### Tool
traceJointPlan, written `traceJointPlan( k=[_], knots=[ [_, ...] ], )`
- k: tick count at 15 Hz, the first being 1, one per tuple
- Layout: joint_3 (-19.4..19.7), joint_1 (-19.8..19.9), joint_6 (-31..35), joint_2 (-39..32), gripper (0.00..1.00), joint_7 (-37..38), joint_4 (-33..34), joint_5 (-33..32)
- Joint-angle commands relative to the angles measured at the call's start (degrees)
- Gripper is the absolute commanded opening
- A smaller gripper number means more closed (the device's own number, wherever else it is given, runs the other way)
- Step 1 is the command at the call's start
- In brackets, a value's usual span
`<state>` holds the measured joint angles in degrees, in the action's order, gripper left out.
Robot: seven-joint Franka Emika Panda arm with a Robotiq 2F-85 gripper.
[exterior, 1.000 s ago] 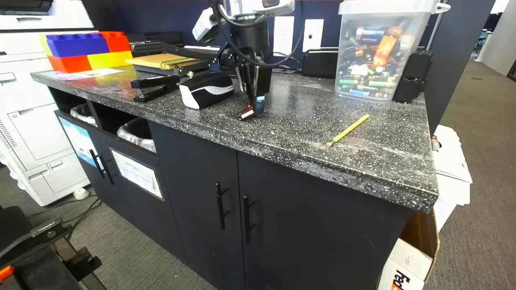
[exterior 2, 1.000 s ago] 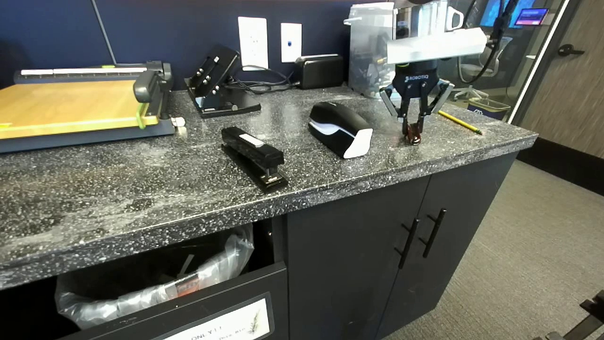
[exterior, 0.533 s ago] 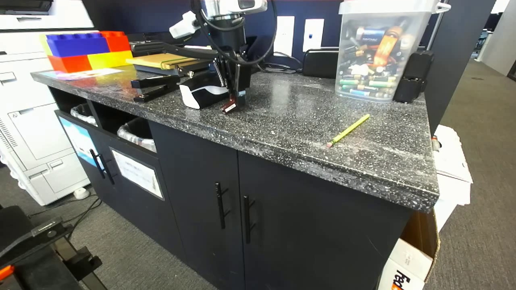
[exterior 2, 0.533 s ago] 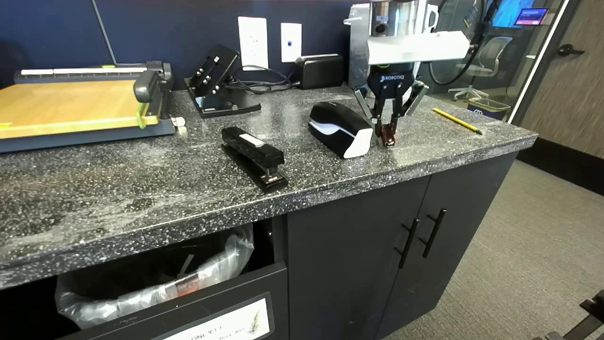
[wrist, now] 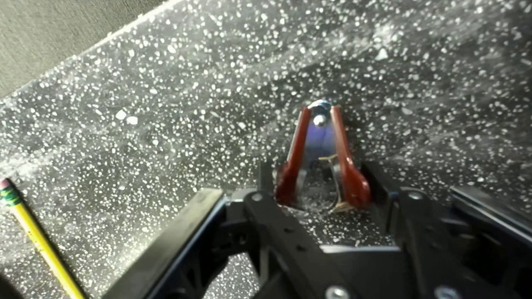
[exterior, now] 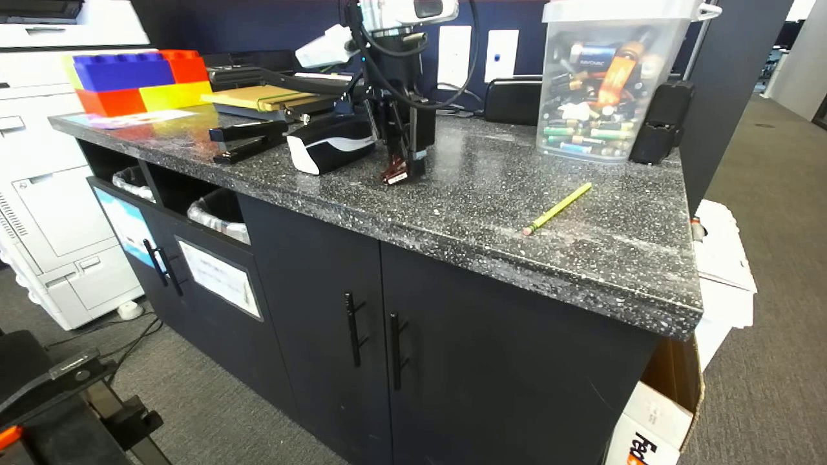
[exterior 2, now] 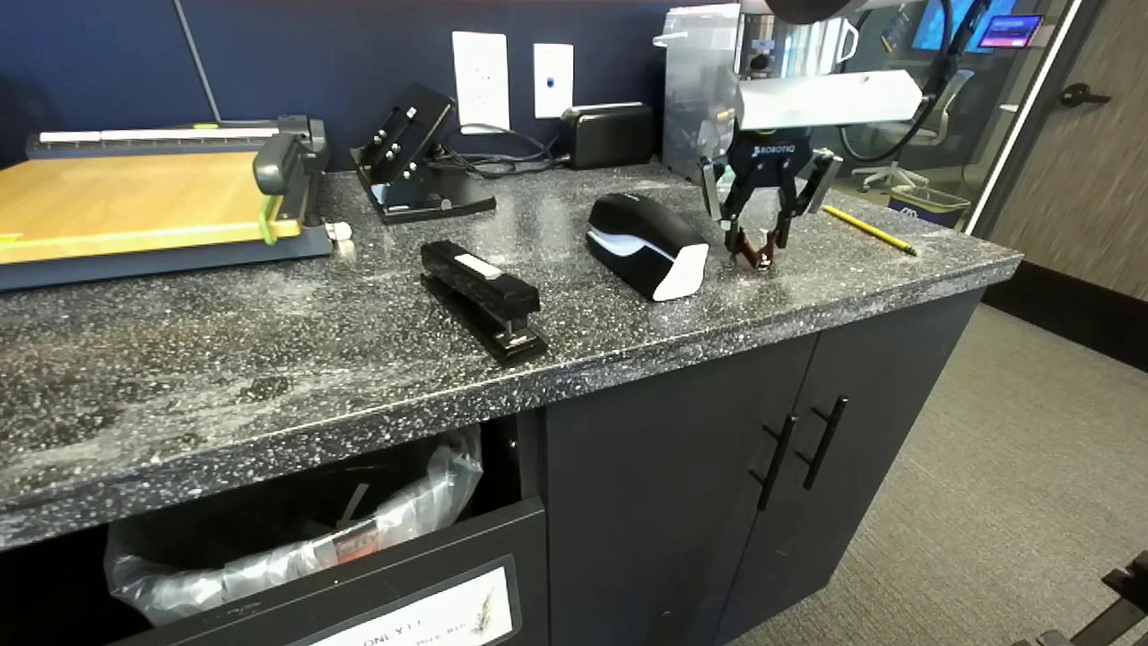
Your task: Move the staple remover to the left
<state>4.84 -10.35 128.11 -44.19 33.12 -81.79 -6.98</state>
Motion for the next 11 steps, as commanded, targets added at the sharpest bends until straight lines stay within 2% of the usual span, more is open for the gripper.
traceJointPlan(
  k=[1, 2, 3, 7, 8, 11],
  knots=[
    [0.3, -0.1, 1.3, 2.3, 0.89, -1.8, -2.9, 0.3],
    [0.2, -0.1, 1.4, 3.4, 0.97, -2.2, -4.1, 0.3],
    [0.1, 0.0, 1.4, 5.2, 0.99, -2.8, -5.8, 0.3],
    [-0.7, 1.9, -2.7, 15.5, 1.00, -4.5, -13.7, 3.8],
    [0.2, 0.3, -0.9, 7.7, 1.00, -2.7, -6.6, 1.5],
    [-0.2, 1.6, -2.8, 13.8, 1.00, -3.4, -11.2, 2.6]
  ],
)
